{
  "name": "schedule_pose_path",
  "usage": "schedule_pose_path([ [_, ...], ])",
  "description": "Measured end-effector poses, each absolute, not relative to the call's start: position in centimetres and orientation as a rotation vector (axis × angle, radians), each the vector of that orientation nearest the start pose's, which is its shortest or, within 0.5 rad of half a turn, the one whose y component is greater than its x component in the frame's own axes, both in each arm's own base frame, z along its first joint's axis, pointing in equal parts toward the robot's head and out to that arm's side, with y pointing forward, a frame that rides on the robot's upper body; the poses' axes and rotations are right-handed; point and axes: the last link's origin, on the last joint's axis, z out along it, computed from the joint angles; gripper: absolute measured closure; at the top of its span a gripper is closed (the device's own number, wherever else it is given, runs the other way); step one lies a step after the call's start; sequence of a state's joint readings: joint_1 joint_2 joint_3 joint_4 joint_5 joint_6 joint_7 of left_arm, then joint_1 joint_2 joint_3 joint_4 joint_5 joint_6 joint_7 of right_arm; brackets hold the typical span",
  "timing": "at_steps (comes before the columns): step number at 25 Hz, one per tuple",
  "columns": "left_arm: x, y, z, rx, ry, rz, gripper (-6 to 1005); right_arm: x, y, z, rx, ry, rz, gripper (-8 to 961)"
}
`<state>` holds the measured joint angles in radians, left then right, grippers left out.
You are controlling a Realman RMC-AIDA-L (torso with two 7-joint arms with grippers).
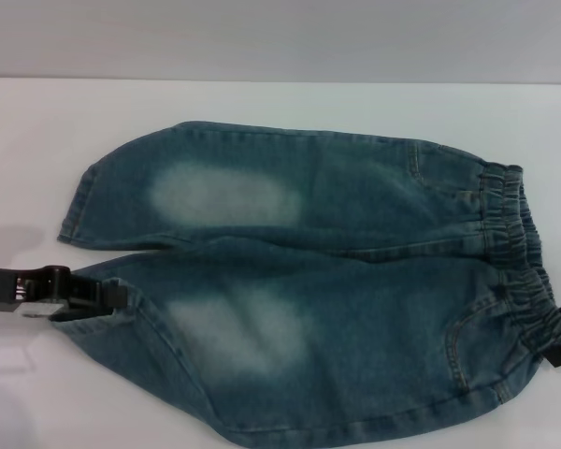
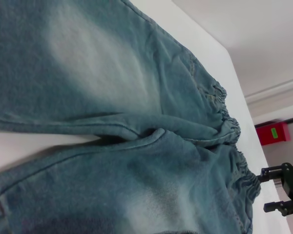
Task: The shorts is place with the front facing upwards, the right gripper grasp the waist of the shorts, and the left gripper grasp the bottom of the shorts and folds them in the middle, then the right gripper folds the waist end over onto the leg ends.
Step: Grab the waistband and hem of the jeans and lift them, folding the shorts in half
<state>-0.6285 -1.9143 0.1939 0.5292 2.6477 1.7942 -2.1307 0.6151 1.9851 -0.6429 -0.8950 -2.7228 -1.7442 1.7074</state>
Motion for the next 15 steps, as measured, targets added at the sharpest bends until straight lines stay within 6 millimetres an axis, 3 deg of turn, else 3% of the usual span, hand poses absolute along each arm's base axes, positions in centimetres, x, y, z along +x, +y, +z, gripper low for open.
schedule_pose_path([
  [11,-31.39,30.75,5.38,-2.439,-1.911,-0.498,966,30.19,32.33,6.22,-2.911,0.88,-0.337,301],
  [15,-31.31,30.93,5.56,-2.438,-1.903,-0.509,966,29.96,32.09,7.03,-2.921,0.869,-0.351,301],
])
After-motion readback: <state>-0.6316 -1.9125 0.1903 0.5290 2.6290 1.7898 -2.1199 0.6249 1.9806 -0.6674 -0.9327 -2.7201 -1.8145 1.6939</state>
